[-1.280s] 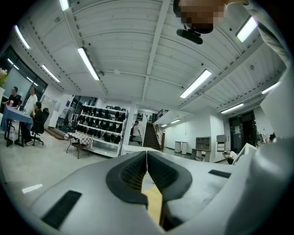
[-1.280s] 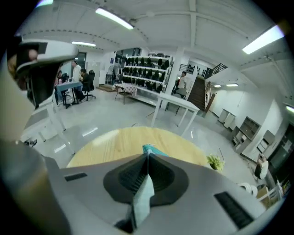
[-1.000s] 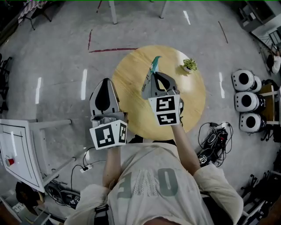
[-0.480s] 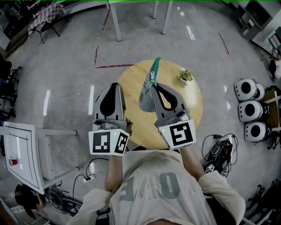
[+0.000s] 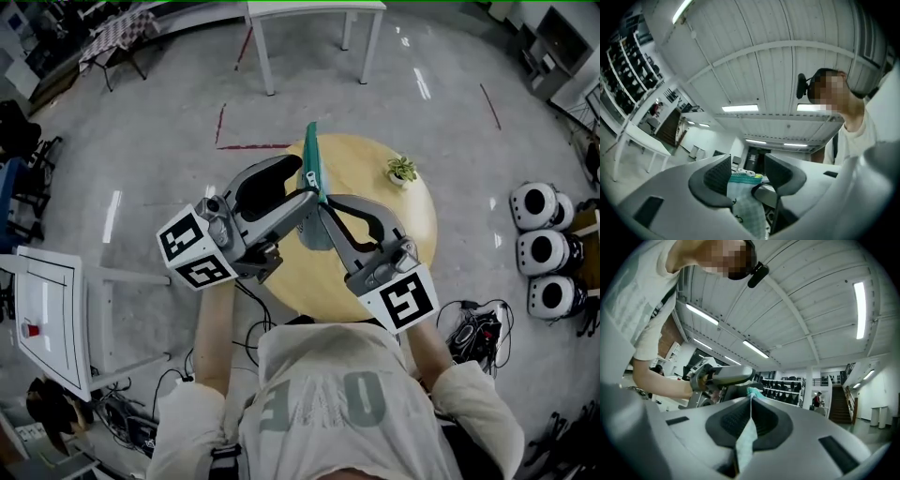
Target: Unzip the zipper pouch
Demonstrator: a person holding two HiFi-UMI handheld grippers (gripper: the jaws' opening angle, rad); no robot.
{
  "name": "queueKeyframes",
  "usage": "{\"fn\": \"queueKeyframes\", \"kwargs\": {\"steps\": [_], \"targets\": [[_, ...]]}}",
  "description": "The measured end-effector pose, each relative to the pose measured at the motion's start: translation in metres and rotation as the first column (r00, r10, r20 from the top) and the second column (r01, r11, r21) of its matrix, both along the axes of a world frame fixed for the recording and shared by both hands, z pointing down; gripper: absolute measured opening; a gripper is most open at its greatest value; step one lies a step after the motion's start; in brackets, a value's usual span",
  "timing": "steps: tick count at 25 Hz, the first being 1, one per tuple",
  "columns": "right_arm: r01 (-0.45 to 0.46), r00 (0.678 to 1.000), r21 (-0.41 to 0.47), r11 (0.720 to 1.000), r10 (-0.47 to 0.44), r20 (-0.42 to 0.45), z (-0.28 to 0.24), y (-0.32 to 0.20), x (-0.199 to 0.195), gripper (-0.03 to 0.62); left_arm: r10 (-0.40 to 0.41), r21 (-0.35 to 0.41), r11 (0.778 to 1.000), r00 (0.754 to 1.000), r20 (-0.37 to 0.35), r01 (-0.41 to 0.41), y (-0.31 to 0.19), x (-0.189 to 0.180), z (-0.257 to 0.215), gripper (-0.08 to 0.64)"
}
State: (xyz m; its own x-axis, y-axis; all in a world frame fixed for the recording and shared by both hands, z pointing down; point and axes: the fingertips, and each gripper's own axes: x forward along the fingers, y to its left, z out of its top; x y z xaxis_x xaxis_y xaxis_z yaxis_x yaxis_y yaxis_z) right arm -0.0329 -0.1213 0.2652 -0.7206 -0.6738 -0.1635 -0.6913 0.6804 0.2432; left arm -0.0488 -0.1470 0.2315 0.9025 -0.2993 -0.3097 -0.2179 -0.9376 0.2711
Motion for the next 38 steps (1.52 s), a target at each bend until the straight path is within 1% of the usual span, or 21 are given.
{"fn": "queueKeyframes", "kwargs": {"steps": [2,3,7,10,12,13,14,16,23,27,29,32,34,36,38], "targets": [[0.06,0.998,0.017,0.998,-0.059,-0.015,-0.003,0.008,-0.005,0.032,0.074,-0.016,0.997,0.997,-0.017,-0.074,0.005,0.001,-0.002,0.198],[0.081,0.996,0.025,0.996,-0.08,-0.028,-0.003,0.011,-0.007,0.032,0.095,-0.023,0.995,0.995,-0.021,-0.096,0.006,0.001,-0.003,0.198],[0.117,0.991,0.041,0.992,-0.114,-0.072,-0.001,0.019,-0.009,0.032,0.137,-0.059,0.989,0.99,-0.018,-0.138,0.011,0.001,0.001,0.194],[0.118,0.99,0.055,0.991,-0.114,-0.082,-0.001,0.019,-0.008,0.032,0.163,-0.078,0.983,0.985,-0.047,-0.167,0.013,-0.001,0.002,0.139],[0.114,0.991,0.047,0.992,-0.11,-0.071,0.001,0.016,-0.006,0.032,0.154,-0.088,0.983,0.985,-0.076,-0.161,0.012,-0.003,0.002,0.113],[0.109,0.992,0.038,0.993,-0.107,-0.063,0.002,0.015,-0.004,0.032,0.146,-0.093,0.984,0.985,-0.095,-0.154,0.011,-0.004,0.003,0.09],[0.104,0.993,0.03,0.994,-0.102,-0.056,0.004,0.014,-0.002,0.032,0.139,-0.099,0.984,0.984,-0.115,-0.151,0.01,-0.005,0.002,0.048],[0.096,0.994,0.018,0.995,-0.095,-0.051,0.005,0.011,0.002,0.032,0.13,-0.105,0.984,0.982,-0.14,-0.145,0.01,-0.005,0.001,0.034],[0.102,0.994,0.008,0.995,-0.102,-0.045,0.004,0.006,0.008,0.032,0.097,-0.099,0.989,0.987,-0.13,-0.11,0.007,0.0,0.001,0.028],[0.108,0.993,0.004,0.994,-0.108,-0.047,0.002,0.003,0.012,0.032,0.114,-0.093,0.988,0.985,-0.128,-0.126,0.008,0.005,-0.001,0.029],[0.111,0.993,0.004,0.994,-0.111,-0.048,0.001,0.001,0.015,0.032,0.113,-0.084,0.989,0.987,-0.113,-0.123,0.007,0.009,-0.001,0.029],[0.119,0.992,0.011,0.993,-0.119,-0.045,-0.002,0.001,0.018,0.032,0.086,-0.057,0.994,0.994,-0.07,-0.09,0.005,0.017,-0.001,0.029],[0.127,0.991,0.013,0.992,-0.126,-0.041,-0.003,0.001,0.017,0.032,0.068,-0.044,0.997,0.996,-0.055,-0.07,0.004,0.018,-0.001,0.029],[0.133,0.99,0.017,0.991,-0.132,-0.04,-0.005,0.001,0.015,0.032,0.062,-0.058,0.996,0.996,-0.07,-0.066,0.001,0.017,-0.002,0.028],[0.133,0.99,0.024,0.991,-0.132,-0.048,-0.005,0.0,0.014,0.032,0.048,-0.086,0.995,0.994,-0.099,-0.056,-0.002,0.015,-0.003,0.028]]}}
